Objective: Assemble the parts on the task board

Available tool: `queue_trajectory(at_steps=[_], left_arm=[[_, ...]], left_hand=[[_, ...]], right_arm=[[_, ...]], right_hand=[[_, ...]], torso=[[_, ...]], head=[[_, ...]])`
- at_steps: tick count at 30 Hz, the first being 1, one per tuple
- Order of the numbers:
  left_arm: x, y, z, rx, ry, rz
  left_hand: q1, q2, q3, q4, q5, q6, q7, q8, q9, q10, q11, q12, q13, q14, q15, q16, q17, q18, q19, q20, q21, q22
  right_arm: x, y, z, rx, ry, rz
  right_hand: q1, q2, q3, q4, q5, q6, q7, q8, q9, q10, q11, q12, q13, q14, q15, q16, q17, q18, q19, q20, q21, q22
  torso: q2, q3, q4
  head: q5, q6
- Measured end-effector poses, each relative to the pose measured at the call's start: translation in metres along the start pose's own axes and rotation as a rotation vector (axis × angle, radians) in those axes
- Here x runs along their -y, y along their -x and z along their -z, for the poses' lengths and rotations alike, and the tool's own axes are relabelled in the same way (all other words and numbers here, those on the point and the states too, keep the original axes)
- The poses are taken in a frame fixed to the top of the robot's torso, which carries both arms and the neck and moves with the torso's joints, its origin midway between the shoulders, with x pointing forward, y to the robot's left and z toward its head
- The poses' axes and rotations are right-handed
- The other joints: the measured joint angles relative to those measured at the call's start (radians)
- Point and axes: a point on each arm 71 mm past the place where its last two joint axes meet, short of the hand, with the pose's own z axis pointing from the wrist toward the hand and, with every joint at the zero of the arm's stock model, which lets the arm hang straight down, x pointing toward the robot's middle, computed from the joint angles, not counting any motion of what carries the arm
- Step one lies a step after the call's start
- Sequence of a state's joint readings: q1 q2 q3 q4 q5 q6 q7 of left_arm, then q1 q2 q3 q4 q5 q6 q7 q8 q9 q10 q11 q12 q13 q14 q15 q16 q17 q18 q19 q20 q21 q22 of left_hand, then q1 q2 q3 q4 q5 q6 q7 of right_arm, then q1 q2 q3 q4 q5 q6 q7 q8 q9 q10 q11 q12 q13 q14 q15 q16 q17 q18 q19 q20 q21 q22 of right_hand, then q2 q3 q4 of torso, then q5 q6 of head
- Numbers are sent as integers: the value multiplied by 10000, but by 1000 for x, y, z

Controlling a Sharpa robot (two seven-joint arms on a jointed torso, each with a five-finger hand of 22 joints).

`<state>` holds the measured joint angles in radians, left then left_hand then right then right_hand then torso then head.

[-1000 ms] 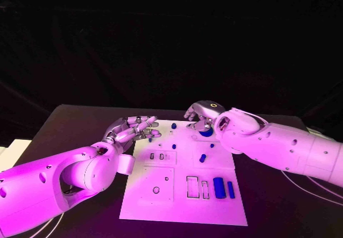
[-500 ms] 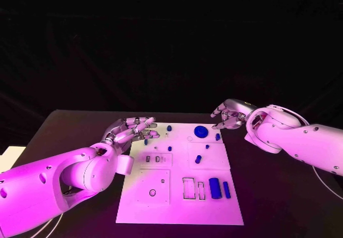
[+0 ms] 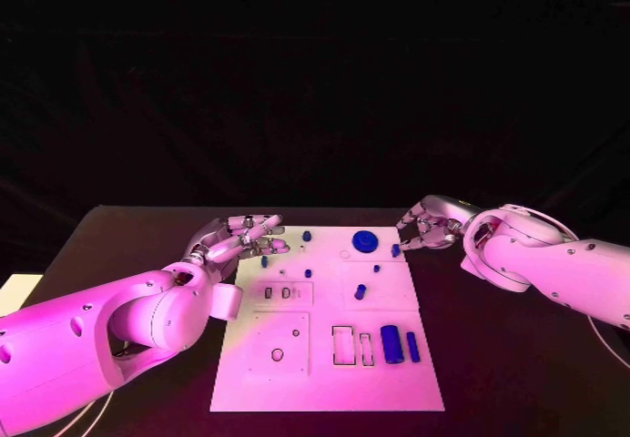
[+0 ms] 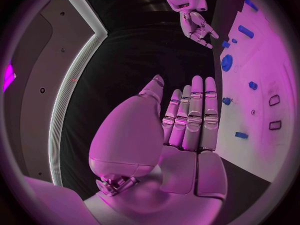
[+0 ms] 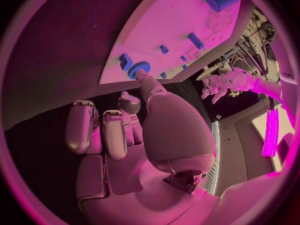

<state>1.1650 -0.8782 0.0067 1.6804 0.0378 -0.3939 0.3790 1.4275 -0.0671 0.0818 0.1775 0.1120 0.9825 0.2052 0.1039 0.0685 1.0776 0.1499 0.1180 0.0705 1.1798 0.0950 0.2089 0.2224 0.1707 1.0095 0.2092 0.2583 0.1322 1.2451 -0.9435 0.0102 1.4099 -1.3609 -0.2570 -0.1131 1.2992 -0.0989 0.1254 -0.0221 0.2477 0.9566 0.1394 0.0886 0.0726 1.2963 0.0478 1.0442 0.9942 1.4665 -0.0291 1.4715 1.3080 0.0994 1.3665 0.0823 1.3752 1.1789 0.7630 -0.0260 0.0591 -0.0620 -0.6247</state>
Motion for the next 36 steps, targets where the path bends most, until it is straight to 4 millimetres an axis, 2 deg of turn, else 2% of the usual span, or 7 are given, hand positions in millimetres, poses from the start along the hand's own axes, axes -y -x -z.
queue_trajectory(at_steps=[15,17,18,24,26,35,36], left_arm=[[0,4,-1,73,-3,-22],[0,4,-1,76,-3,-23],[0,4,-1,81,-4,-24],[0,5,-1,104,-7,-33],[0,5,-1,105,-7,-33],[0,5,-1,89,-8,-26],[0,5,-1,91,-8,-26]], left_hand=[[0,0,0,0,0,0,0,0,0,0,0,0,0,0,0,0,-2,-1,0,0,0,1],[0,0,0,0,0,0,0,0,0,0,0,0,0,0,0,0,-2,0,0,0,0,1],[0,0,0,0,0,0,0,0,-1,0,0,0,0,0,0,0,-2,0,0,0,0,1],[0,0,0,0,0,0,0,0,0,0,0,0,0,0,0,0,-1,0,0,0,0,1],[0,0,27,-27,0,0,0,0,0,0,0,0,0,0,0,0,17,0,0,0,0,1],[0,0,27,-26,0,0,0,0,0,0,0,0,0,0,0,0,16,0,0,0,0,1],[0,0,27,-26,0,0,0,0,0,0,0,1,0,0,0,0,16,0,0,0,0,2]], right_arm=[[-15,-6,-3,314,770,-299],[-15,-6,-3,309,759,-294],[-14,-6,-3,305,742,-289],[-15,-7,-6,282,745,-271],[-18,-8,-8,266,780,-252],[-28,-14,-19,177,707,-19],[-29,-15,-20,165,687,3]], right_hand=[[159,77,-84,26,117,-30,31,78,-2,36,36,360,431,0,1,49,-2,2,-2,1,40,45],[159,77,-84,26,117,-30,31,78,-2,36,36,360,457,0,1,49,-2,-14,-2,1,40,50],[159,77,-84,26,117,-30,31,78,-2,36,36,360,473,0,1,49,-2,-105,-2,1,40,58],[159,77,-111,54,117,-30,31,78,-2,39,39,473,563,0,1,49,-3,-106,-2,1,40,71],[159,77,-111,54,117,-29,32,93,10,114,107,653,745,0,1,95,-3,-106,-2,1,66,100],[199,117,-329,124,76,13,68,155,10,796,98,1971,2189,0,79,389,-5,-99,197,89,339,531],[195,122,-374,153,76,13,68,155,10,890,93,2160,2395,0,79,459,-5,-198,248,67,362,610]], torso=[[-12,-32,41],[-12,-34,38],[-11,-36,36],[-10,-32,4],[-8,-30,2],[-6,-31,34],[-5,-30,35]], head=[[9,-46],[9,-49],[9,-51],[16,-55],[10,-55],[-24,-50],[-24,-50]])
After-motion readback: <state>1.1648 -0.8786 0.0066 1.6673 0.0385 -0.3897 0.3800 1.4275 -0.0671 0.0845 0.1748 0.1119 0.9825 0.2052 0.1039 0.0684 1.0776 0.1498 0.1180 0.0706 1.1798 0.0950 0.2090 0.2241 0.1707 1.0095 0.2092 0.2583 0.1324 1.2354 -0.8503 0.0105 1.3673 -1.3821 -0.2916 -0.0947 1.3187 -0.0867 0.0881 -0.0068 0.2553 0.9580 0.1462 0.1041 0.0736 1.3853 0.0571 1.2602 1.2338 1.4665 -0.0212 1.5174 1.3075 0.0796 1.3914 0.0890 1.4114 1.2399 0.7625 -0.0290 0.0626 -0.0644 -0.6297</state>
